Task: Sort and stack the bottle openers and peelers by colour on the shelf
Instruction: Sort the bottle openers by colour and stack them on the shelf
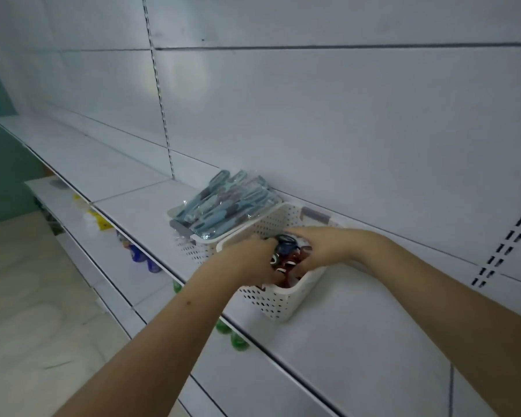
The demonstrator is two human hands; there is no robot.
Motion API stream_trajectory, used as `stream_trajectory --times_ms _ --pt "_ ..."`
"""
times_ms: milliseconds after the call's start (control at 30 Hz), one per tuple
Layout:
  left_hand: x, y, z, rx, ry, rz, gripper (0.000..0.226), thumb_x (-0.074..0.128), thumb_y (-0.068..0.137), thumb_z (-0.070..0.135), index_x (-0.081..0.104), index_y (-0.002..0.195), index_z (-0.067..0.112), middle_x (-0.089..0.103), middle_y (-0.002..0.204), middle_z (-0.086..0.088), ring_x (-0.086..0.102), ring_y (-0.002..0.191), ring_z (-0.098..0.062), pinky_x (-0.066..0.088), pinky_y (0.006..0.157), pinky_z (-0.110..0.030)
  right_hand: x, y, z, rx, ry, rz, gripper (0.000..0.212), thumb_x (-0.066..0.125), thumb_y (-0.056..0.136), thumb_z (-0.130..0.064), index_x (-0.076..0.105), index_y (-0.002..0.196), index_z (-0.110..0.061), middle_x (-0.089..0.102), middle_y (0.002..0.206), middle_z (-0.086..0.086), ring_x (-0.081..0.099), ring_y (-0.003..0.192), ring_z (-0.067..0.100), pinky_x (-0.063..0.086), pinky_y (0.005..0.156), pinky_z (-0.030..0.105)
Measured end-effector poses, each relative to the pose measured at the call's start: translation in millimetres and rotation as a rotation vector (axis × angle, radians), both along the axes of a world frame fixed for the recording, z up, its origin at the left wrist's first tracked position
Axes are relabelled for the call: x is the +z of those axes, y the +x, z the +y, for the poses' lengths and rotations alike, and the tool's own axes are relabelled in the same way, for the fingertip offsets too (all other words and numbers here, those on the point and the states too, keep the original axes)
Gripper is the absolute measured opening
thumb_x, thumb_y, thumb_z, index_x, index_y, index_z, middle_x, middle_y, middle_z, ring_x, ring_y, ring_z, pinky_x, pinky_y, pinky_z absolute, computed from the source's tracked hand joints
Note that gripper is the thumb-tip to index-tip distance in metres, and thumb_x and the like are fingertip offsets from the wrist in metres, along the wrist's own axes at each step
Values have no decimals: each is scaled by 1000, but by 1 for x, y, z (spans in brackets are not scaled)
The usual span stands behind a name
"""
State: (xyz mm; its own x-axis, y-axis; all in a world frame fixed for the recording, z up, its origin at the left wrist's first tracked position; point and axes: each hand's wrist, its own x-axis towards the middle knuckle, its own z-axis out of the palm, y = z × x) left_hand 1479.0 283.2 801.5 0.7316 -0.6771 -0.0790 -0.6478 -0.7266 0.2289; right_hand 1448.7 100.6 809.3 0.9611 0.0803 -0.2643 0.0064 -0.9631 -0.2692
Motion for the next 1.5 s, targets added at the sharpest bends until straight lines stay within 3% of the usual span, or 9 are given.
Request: stream_trajectory --times_ms 100,200,367,567,800,900,1000,1200,1500 --pt "8 16 -14 -61 299 159 82 68 79 63 37 146 28 57 135 2 53 123 -23 42 97 -33 0 23 0 62 -62 190 84 83 57 -59 41 129 -50 57 113 -31 57 113 9 47 97 29" --pt "9 27 -26 -59 514 185 101 61 82 69 13 157 22 45 149 -4 41 135 -29 34 108 -41 -9 48 -7 70 -241 294 116 80 54 -69 19 149 -44 42 145 -17 41 135 18 36 113 41" --pt "-1 30 -39 -16 498 233 107 68 78 66 18 157 15 52 109 -2 50 103 -23 42 91 -34 -23 75 -24 115 -325 389 131 79 58 -71 -6 153 -42 8 163 -7 18 148 21 23 120 42" --pt "-13 35 -37 105 422 263 92 74 67 71 46 138 20 51 113 0 51 102 -22 41 82 -30 -29 81 -33 247 -117 331 112 86 60 -56 20 149 -39 37 137 -16 43 130 14 39 110 33" --pt "-21 42 -41 158 426 285 120 77 57 76 20 146 19 54 132 -5 55 113 -28 50 97 -42 -25 83 -45 338 8 397 72 79 65 -60 45 127 -49 56 119 -22 58 107 5 50 97 32" --pt "-19 42 -41 234 348 381 110 78 56 75 32 139 19 62 109 3 61 98 -21 53 88 -34 -16 80 -49 332 74 450 70 77 70 -61 46 131 -51 54 120 -27 56 107 -1 48 98 25" --pt "-19 47 -43 326 199 449 66 80 66 62 55 111 21 61 81 9 60 71 -9 50 64 -24 -18 78 -50 383 13 370 85 79 70 -59 34 141 -45 43 134 -19 48 118 4 39 97 18" --pt "-26 43 -46 232 202 575 100 88 60 55 34 139 25 61 123 1 62 107 -23 55 94 -39 -26 81 -42 429 -17 326 99 86 66 -50 27 145 -40 42 123 -20 48 112 4 44 92 16" --pt "-14 55 -41 193 -66 632 55 85 74 28 60 122 21 73 104 0 73 89 -18 60 84 -38 -13 76 -56 292 276 311 50 87 70 -29 62 114 -30 71 105 -15 69 93 4 58 79 21"
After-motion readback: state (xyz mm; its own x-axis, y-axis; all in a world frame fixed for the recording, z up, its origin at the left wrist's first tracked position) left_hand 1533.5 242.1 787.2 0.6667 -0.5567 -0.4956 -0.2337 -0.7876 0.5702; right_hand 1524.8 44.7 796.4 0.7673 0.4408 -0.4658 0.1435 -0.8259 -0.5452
